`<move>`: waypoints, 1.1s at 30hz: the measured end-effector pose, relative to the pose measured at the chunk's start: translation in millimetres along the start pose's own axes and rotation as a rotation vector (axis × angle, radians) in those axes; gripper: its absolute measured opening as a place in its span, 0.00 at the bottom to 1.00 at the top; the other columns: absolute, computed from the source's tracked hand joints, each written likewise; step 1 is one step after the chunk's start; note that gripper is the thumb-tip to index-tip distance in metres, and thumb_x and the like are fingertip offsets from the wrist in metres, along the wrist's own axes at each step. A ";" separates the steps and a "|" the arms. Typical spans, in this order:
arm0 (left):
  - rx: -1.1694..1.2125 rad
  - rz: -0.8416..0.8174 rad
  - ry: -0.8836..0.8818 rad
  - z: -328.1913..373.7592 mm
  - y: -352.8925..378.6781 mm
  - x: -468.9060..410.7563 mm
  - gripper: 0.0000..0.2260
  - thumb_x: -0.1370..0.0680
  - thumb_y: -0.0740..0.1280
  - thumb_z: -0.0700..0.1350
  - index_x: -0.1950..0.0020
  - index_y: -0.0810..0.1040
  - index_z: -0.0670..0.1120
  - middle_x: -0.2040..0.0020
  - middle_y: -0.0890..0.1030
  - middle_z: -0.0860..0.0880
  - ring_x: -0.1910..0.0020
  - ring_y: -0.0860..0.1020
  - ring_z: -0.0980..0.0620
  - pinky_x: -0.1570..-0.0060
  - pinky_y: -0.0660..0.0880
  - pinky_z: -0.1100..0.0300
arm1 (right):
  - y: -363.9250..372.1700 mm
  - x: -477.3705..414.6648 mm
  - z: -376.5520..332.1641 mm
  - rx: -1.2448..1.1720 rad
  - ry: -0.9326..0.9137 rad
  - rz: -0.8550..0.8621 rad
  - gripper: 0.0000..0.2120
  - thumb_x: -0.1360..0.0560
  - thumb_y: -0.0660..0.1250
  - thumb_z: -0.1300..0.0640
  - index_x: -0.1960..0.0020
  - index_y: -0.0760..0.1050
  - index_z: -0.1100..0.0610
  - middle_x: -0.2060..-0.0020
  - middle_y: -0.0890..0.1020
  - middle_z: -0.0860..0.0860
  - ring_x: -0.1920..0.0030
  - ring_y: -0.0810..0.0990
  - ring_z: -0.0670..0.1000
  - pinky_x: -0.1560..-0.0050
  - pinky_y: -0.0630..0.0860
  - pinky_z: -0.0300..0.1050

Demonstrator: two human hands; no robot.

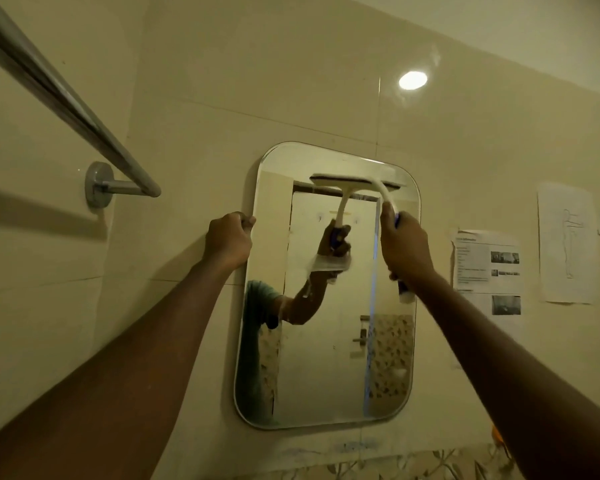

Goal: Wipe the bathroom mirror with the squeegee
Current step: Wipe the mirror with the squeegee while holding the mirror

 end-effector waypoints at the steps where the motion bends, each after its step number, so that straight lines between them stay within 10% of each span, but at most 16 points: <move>1: 0.004 -0.002 0.002 0.5 -0.1 0.7 0.16 0.17 0.58 0.47 0.46 0.78 0.36 0.48 0.82 0.36 0.49 0.79 0.38 0.57 0.68 0.56 | 5.6 14.0 12.9 -0.018 0.012 -0.006 0.17 0.18 0.52 0.45 0.57 0.70 0.55 0.71 0.71 0.49 0.76 0.69 0.43 0.80 0.69 0.36; 8: 0.004 0.014 0.025 3.8 -2.4 2.2 0.17 0.17 0.58 0.47 0.44 0.79 0.36 0.47 0.81 0.35 0.47 0.78 0.37 0.56 0.70 0.54 | 20.9 117.9 82.2 0.011 0.140 -0.057 0.20 0.21 0.55 0.41 0.58 0.72 0.56 0.69 0.75 0.54 0.72 0.73 0.49 0.71 0.74 0.46; 21: 0.010 -0.002 -0.012 1.6 -1.6 2.7 0.16 0.17 0.58 0.47 0.43 0.78 0.36 0.46 0.81 0.35 0.46 0.79 0.37 0.55 0.71 0.54 | 9.3 18.5 3.8 -0.374 0.049 -0.280 0.16 0.20 0.58 0.46 0.35 0.66 0.50 0.67 0.73 0.54 0.76 0.71 0.47 0.77 0.71 0.40; 33: 0.021 0.016 0.006 2.4 -2.9 5.1 0.16 0.17 0.58 0.47 0.46 0.79 0.36 0.47 0.82 0.36 0.49 0.78 0.38 0.57 0.67 0.56 | 55.9 181.9 117.0 -0.075 0.203 -0.183 0.17 0.25 0.53 0.39 0.53 0.70 0.51 0.65 0.76 0.55 0.68 0.74 0.51 0.68 0.75 0.46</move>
Point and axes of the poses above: each hand's wrist, its own x-axis away from the middle knuckle, its own y-axis out of the palm, z = x × y, the point moved 9 cm from there along -x, towards the middle knuckle
